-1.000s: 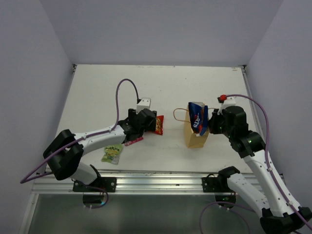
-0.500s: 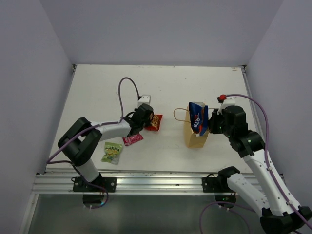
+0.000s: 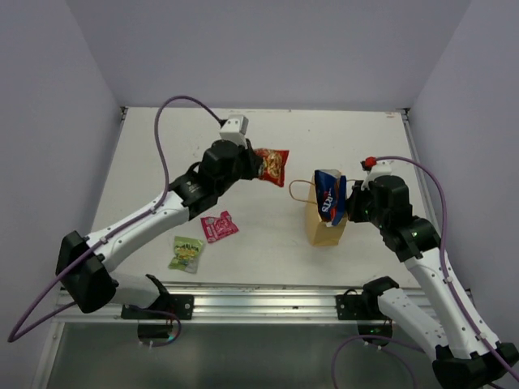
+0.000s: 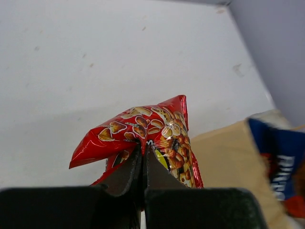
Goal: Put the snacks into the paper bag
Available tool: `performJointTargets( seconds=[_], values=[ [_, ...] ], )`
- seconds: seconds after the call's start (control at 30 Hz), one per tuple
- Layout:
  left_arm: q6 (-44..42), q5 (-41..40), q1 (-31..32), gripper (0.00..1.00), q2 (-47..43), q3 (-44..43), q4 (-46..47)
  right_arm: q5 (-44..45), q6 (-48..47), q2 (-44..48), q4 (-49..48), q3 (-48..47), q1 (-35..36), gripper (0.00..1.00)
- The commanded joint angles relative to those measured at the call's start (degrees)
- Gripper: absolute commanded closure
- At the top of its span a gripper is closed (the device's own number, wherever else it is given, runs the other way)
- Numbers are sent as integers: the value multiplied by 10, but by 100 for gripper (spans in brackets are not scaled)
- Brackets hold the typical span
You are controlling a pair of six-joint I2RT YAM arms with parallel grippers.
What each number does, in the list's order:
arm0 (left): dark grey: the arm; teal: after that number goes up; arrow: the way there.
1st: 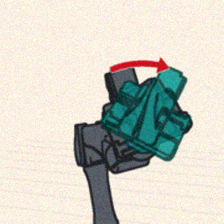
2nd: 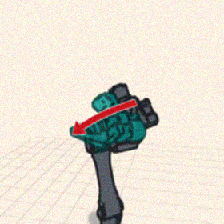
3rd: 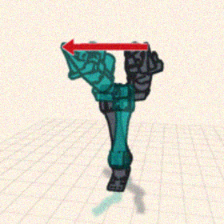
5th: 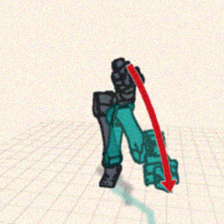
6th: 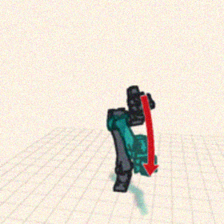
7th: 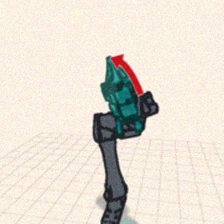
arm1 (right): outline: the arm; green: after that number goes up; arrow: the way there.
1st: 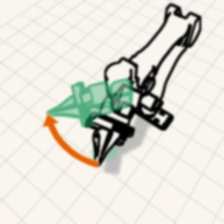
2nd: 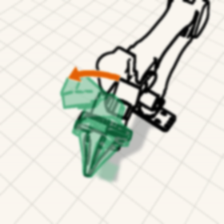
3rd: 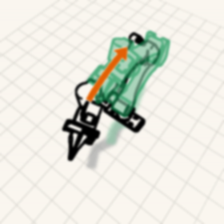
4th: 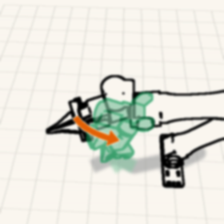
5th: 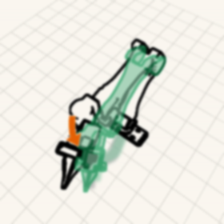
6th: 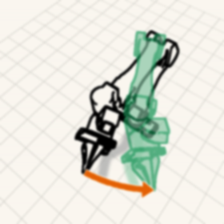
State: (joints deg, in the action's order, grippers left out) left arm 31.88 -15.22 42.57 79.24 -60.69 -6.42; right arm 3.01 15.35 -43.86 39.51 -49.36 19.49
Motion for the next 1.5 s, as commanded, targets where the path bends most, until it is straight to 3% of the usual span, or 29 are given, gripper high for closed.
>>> performJointTargets(
  seconds=[0.0, 0.13, 0.27, 0.63, 0.7, 0.9, 1.17, 1.33, 1.47],
  values=[
    [-10, 75, 34, 100, -42, -128, 26, -12, -7, -4, 2, 1, 1, 100],
    [-34, 70, 108, 100, 7, -229, 11, -13, -8, -4, 2, 1, 1, 100],
    [-11, 110, 125, 100, 54, -266, 29, -12, -7, -2, 2, 3, 2, 100],
    [41, 213, 149, 100, 160, -196, 177, -13, -6, 3, 2, 5, 1, 100],
    [35, 195, 151, 100, 186, -225, 145, -12, -6, 4, 3, 5, 2, 100],
    [-15, 155, 171, 100, 269, -378, -74, -14, -6, 3, 1, 6, 2, 100],
    [-88, 20, 233, 100, 384, -571, -315, -12, -5, 5, 0, 7, 2, 100],
    [-91, -31, 251, 100, 388, -567, -391, -12, -3, 4, -1, 8, 2, 100],
    [-81, -67, 252, 100, 361, -509, -410, -12, -4, 4, -1, 8, 2, 100]
  ],
)
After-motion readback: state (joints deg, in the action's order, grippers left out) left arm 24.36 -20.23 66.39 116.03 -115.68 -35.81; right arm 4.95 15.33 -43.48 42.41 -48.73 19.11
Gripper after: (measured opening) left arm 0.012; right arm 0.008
